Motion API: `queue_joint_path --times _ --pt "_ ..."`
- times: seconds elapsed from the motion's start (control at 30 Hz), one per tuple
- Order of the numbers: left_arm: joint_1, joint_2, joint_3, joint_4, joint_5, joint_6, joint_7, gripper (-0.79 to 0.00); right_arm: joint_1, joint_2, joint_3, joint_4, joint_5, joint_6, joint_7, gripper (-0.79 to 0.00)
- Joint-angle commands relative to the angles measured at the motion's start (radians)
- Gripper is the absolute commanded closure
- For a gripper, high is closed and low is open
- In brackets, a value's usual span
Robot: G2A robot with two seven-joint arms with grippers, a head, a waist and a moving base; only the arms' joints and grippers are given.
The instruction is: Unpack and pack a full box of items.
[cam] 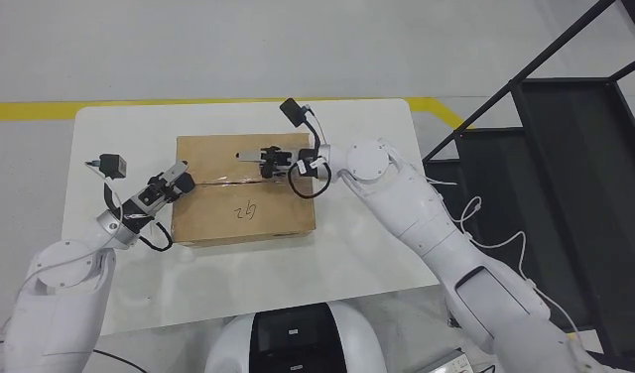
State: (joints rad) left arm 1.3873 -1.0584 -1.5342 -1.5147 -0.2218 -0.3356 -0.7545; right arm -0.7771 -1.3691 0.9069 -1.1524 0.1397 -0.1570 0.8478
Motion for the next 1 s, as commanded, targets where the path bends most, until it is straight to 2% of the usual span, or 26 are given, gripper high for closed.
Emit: queue_joint_path --times 0.0,0.5,0.53,0.57,0.97 --pt "-0.001 0.0 0.002 0.0 0.001 0.0 0.001 -0.785 -0.006 0.007 0.015 -0.008 -0.015 0.019 0.01 -0.785" --pt "-0.004 0.002 0.007 0.002 0.004 0.002 0.011 -0.785 -0.019 0.01 0.036 -0.028 -0.039 0.167 -0.06 -0.785" --pt "-0.005 0.002 0.008 0.002 0.005 0.003 0.01 -0.785 -0.017 0.01 0.04 -0.025 -0.037 0.173 -0.071 -0.231" --pt "-0.005 0.002 0.007 0.002 0.004 0.002 0.012 -0.785 -0.017 0.01 0.043 -0.024 -0.041 0.177 -0.084 0.0" --pt "-0.009 0.004 0.006 0.0 0.002 0.0 0.011 -0.785 -0.056 0.03 0.097 -0.078 -0.101 0.199 -0.103 0.0"
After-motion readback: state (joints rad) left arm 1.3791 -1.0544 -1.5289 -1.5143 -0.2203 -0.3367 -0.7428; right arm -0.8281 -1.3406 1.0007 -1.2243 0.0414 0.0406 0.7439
